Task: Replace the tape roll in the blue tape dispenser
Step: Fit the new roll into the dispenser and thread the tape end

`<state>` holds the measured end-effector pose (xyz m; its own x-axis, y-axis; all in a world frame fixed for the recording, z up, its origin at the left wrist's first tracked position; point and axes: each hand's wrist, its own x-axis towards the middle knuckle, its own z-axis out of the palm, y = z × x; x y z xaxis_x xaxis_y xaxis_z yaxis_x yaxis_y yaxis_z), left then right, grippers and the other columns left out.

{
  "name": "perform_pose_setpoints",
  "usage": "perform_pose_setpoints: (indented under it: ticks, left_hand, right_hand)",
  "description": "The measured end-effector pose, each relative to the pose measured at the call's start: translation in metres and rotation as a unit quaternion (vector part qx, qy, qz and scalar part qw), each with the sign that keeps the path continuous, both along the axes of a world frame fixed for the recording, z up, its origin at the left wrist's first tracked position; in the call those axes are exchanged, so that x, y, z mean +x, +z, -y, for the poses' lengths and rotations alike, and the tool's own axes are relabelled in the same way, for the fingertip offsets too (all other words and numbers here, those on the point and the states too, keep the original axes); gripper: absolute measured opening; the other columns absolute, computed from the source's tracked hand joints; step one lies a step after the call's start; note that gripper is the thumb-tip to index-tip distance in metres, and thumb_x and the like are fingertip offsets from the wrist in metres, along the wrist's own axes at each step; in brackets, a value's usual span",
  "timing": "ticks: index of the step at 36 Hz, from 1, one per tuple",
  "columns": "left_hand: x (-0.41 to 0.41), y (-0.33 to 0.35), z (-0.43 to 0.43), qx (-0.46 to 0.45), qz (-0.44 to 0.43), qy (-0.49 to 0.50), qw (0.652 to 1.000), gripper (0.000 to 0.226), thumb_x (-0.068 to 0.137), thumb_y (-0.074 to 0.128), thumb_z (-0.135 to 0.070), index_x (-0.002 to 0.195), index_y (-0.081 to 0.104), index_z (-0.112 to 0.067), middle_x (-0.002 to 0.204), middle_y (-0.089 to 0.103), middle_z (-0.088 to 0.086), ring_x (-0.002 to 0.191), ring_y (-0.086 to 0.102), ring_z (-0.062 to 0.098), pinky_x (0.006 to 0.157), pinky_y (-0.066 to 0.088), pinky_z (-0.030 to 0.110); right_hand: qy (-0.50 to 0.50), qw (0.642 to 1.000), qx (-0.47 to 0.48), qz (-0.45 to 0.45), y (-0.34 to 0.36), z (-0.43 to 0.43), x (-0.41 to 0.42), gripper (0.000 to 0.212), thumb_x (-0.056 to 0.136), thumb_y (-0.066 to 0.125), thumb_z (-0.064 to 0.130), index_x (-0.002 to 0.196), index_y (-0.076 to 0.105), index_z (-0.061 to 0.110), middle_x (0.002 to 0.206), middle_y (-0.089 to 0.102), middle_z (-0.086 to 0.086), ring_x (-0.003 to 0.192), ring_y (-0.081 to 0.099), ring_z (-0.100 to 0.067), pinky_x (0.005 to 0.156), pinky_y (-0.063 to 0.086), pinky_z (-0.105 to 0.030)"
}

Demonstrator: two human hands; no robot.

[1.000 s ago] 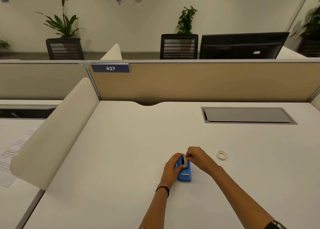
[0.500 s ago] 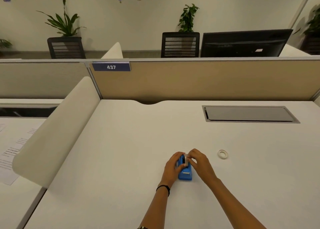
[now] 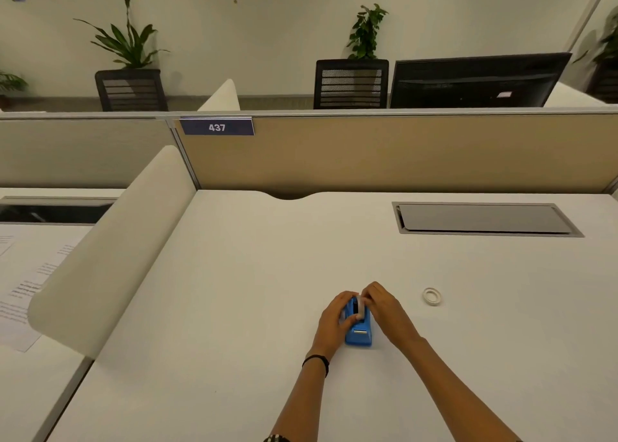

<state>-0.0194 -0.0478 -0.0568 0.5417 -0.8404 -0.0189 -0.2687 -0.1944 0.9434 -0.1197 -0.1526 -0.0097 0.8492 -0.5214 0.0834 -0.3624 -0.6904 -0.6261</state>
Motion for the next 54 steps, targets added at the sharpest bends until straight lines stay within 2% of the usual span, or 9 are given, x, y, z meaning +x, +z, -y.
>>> perform_pose_setpoints:
  ticks: [6, 13, 20, 28, 35, 39, 43, 48, 54]
  left_hand:
    - [0.0, -0.002, 0.0, -0.006, -0.008, 0.005, 1.0, 0.037, 0.089, 0.061, -0.022, 0.125, 0.05, -0.022, 0.124, 0.055, -0.009, 0.112, 0.053, 0.005, 0.095, 0.042, 0.01]
    - [-0.001, -0.001, 0.0, -0.015, -0.009, 0.002, 1.0, 0.034, 0.089, 0.062, -0.023, 0.121, 0.052, -0.023, 0.123, 0.057, -0.006, 0.111, 0.055, 0.006, 0.097, 0.044, 0.016]
    - [-0.001, 0.0, -0.001, -0.013, -0.005, 0.002, 1.0, 0.035, 0.089, 0.061, -0.024, 0.123, 0.051, -0.023, 0.124, 0.056, -0.006, 0.113, 0.054, 0.007, 0.096, 0.043, 0.013]
    - [-0.002, 0.004, -0.002, -0.007, -0.003, 0.005, 1.0, 0.039, 0.089, 0.061, -0.022, 0.126, 0.05, -0.015, 0.129, 0.056, 0.002, 0.117, 0.053, 0.015, 0.104, 0.044, 0.029]
    - [-0.001, 0.006, -0.002, -0.003, 0.001, 0.001, 1.0, 0.038, 0.09, 0.06, -0.022, 0.126, 0.05, -0.016, 0.129, 0.056, 0.003, 0.116, 0.053, 0.015, 0.102, 0.044, 0.028]
    - [-0.001, 0.007, -0.002, -0.003, 0.01, -0.002, 1.0, 0.038, 0.089, 0.062, -0.022, 0.124, 0.051, -0.016, 0.126, 0.057, 0.001, 0.113, 0.054, 0.013, 0.099, 0.045, 0.025]
    - [-0.001, 0.006, -0.002, 0.0, 0.002, 0.0, 1.0, 0.04, 0.089, 0.062, -0.022, 0.126, 0.05, -0.016, 0.129, 0.055, 0.001, 0.116, 0.052, 0.014, 0.102, 0.044, 0.029]
    - [-0.002, 0.007, -0.003, -0.006, 0.0, 0.001, 1.0, 0.038, 0.089, 0.061, -0.021, 0.125, 0.05, -0.02, 0.127, 0.055, -0.003, 0.116, 0.052, 0.011, 0.1, 0.043, 0.021]
    - [-0.002, 0.007, -0.003, -0.01, -0.001, -0.002, 1.0, 0.037, 0.089, 0.061, -0.024, 0.124, 0.051, -0.019, 0.125, 0.057, -0.001, 0.114, 0.054, 0.012, 0.102, 0.045, 0.029]
  right_hand:
    - [-0.031, 0.996, 0.065, 0.044, 0.0, 0.002, -0.001, 0.018, 0.094, 0.049, 0.012, 0.108, 0.059, 0.006, 0.1, 0.059, 0.002, 0.089, 0.056, -0.009, 0.075, 0.041, -0.001]
    - [-0.008, 0.996, 0.064, 0.062, -0.003, 0.002, -0.003, 0.004, 0.086, 0.061, 0.005, 0.088, 0.064, 0.003, 0.088, 0.056, -0.005, 0.082, 0.061, -0.017, 0.077, 0.05, -0.005]
    - [-0.016, 0.999, 0.019, 0.041, -0.002, 0.001, 0.002, 0.008, 0.089, 0.056, 0.005, 0.082, 0.06, 0.006, 0.083, 0.053, 0.001, 0.075, 0.058, -0.016, 0.072, 0.052, -0.027]
    - [-0.02, 0.999, 0.024, 0.009, -0.003, 0.0, 0.004, 0.013, 0.095, 0.046, 0.01, 0.088, 0.057, 0.005, 0.087, 0.054, -0.002, 0.075, 0.052, -0.013, 0.065, 0.039, -0.01]
    - [-0.023, 0.997, 0.077, 0.008, -0.004, 0.01, 0.006, 0.011, 0.091, 0.053, 0.011, 0.083, 0.059, 0.007, 0.081, 0.061, -0.005, 0.071, 0.054, -0.014, 0.065, 0.042, -0.012]
    - [-0.027, 0.987, 0.16, 0.02, 0.002, 0.026, 0.007, 0.016, 0.087, 0.059, 0.01, 0.072, 0.066, 0.01, 0.067, 0.065, -0.005, 0.061, 0.06, -0.015, 0.067, 0.053, -0.03]
    - [-0.024, 0.982, 0.185, 0.03, 0.009, 0.03, 0.009, 0.02, 0.089, 0.057, 0.012, 0.073, 0.065, 0.021, 0.068, 0.066, 0.001, 0.063, 0.065, -0.015, 0.062, 0.055, -0.016]
    - [-0.019, 0.985, 0.168, 0.044, 0.004, 0.026, 0.008, 0.003, 0.081, 0.069, 0.013, 0.084, 0.069, 0.012, 0.08, 0.068, 0.001, 0.075, 0.065, -0.012, 0.07, 0.053, -0.018]
    - [-0.008, 0.988, 0.148, 0.046, -0.002, 0.022, 0.007, 0.008, 0.076, 0.072, 0.002, 0.082, 0.068, 0.005, 0.083, 0.059, -0.004, 0.077, 0.062, -0.018, 0.067, 0.053, -0.016]
